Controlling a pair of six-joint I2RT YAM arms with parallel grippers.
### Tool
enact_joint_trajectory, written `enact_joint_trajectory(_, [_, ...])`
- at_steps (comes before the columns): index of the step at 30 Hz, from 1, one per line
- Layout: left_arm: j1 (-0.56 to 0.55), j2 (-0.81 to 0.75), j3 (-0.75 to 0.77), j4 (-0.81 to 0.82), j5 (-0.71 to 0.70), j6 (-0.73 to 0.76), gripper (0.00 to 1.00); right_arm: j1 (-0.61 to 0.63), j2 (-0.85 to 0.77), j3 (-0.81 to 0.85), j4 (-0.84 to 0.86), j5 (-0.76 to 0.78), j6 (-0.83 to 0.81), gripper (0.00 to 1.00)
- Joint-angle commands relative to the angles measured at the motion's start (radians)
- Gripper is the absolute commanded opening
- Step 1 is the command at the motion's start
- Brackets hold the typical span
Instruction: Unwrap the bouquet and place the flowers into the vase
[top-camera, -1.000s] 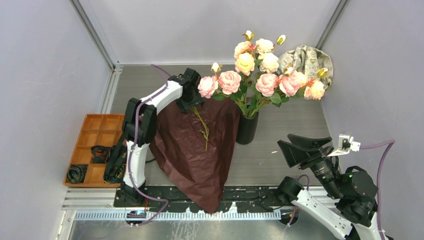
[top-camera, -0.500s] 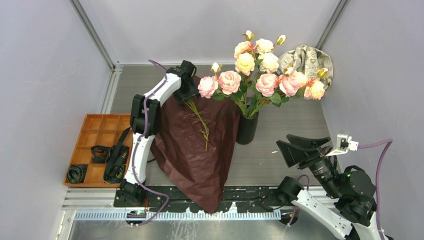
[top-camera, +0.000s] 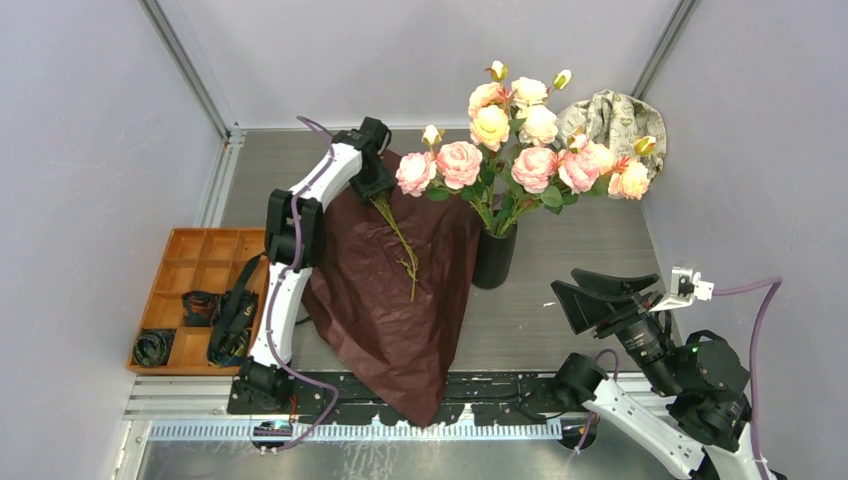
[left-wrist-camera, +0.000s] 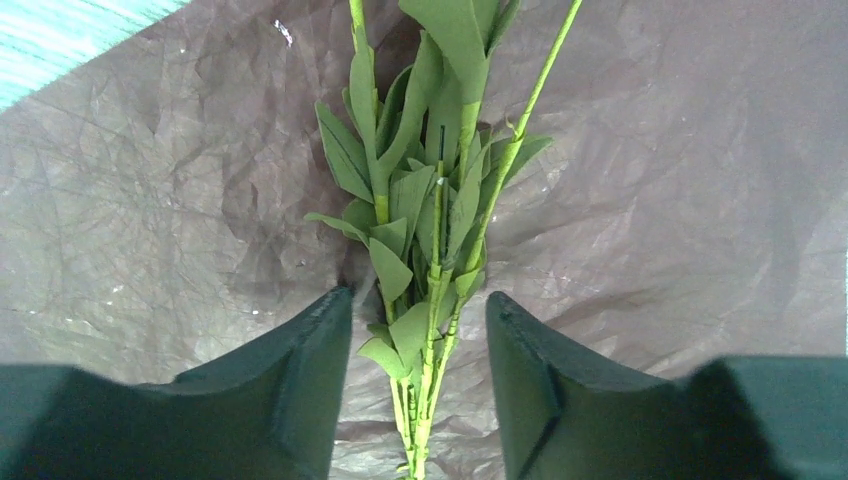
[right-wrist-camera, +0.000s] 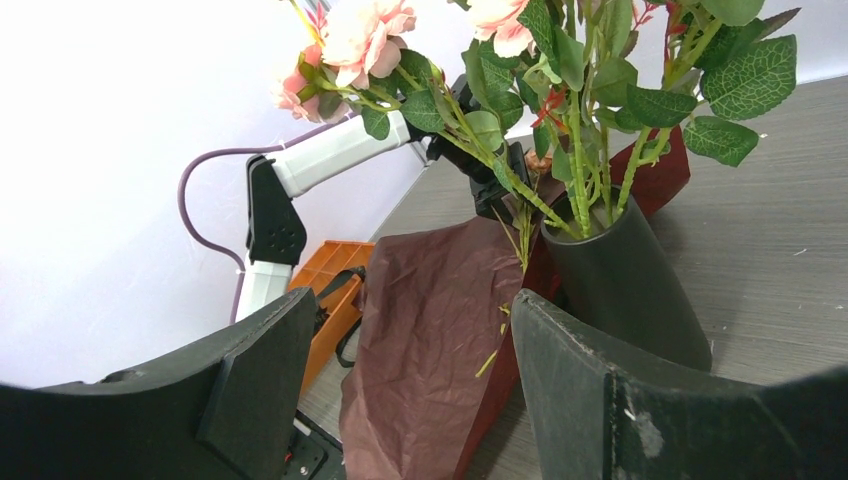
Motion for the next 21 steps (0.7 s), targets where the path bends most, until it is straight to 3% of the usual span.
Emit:
enact_joint_trajectory(1, [0.009,0.013,0.025,0.004,-0.008,0.016,0.49,-0.002,-0.005,-0.008,0.032,0.008,0.015,0.77])
enact_joint_trajectory(14, [0.009,-0.023,-0.006,0.005,-0.05,0.04,0.04,-0.002,-0.005,-0.026,0.039,-0.001,0.035,0.77])
enact_joint_trajectory(21, [0.008,-0.166,-0.115,0.057,-0.099,0.047,0.0,-0.002,-0.005,-0.025,0.04,-0.001,0.041,0.77])
